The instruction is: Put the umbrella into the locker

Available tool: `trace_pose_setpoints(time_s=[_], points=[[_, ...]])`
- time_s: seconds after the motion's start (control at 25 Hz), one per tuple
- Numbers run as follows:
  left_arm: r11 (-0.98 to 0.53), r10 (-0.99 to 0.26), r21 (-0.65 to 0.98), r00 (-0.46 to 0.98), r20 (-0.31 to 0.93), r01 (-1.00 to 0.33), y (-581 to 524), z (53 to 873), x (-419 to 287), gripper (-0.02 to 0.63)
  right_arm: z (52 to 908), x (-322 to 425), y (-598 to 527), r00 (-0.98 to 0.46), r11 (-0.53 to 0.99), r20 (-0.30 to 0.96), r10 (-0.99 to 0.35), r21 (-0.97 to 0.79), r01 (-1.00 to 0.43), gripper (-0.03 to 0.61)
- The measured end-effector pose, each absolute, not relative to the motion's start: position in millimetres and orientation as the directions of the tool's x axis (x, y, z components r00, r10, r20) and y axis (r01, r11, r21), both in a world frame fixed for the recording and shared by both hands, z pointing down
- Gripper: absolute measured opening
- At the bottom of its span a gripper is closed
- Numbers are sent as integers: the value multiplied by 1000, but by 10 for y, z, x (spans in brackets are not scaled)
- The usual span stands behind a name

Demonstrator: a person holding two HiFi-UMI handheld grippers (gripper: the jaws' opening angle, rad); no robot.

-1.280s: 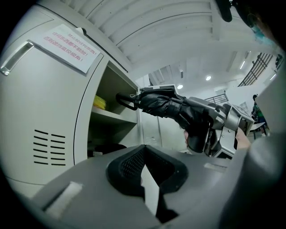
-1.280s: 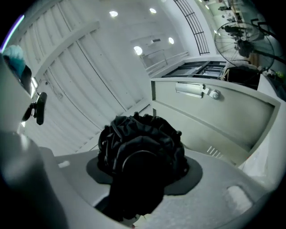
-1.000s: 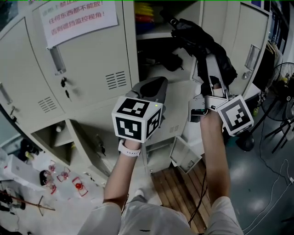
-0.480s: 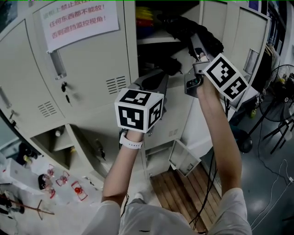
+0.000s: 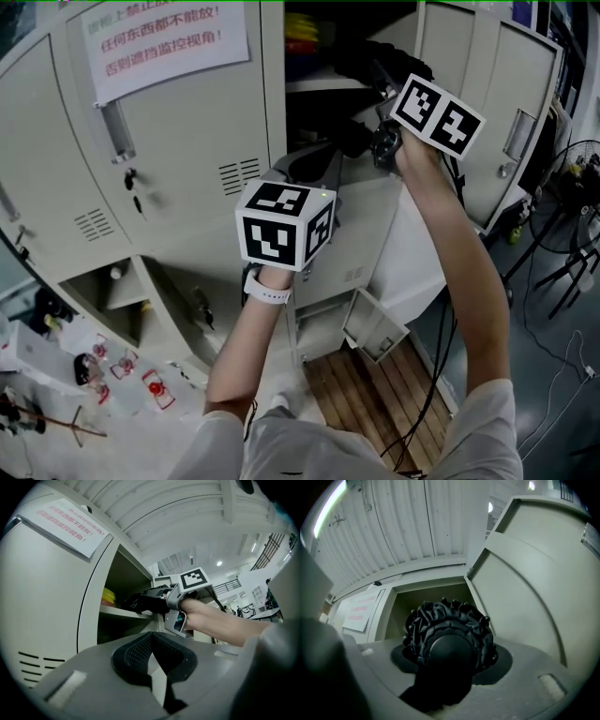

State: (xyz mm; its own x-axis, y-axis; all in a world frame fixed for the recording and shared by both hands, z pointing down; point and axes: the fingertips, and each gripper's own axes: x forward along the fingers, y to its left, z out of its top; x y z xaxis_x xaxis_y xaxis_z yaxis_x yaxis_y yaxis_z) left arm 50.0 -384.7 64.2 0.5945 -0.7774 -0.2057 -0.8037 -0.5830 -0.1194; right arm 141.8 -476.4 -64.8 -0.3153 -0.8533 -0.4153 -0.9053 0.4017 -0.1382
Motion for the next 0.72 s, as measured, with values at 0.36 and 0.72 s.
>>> trace_pose_setpoints(time_s=[0.36, 0.72], points=[[-586, -775, -122, 598, -207, -801, -3942, 593, 456, 18, -677, 1347, -5266, -270, 329, -347, -898, -122, -936, 265], [-606, -764, -105, 613, -200, -789, -4040, 681, 498, 18, -608, 1162, -5417, -306, 316, -327, -894, 23, -949, 273]])
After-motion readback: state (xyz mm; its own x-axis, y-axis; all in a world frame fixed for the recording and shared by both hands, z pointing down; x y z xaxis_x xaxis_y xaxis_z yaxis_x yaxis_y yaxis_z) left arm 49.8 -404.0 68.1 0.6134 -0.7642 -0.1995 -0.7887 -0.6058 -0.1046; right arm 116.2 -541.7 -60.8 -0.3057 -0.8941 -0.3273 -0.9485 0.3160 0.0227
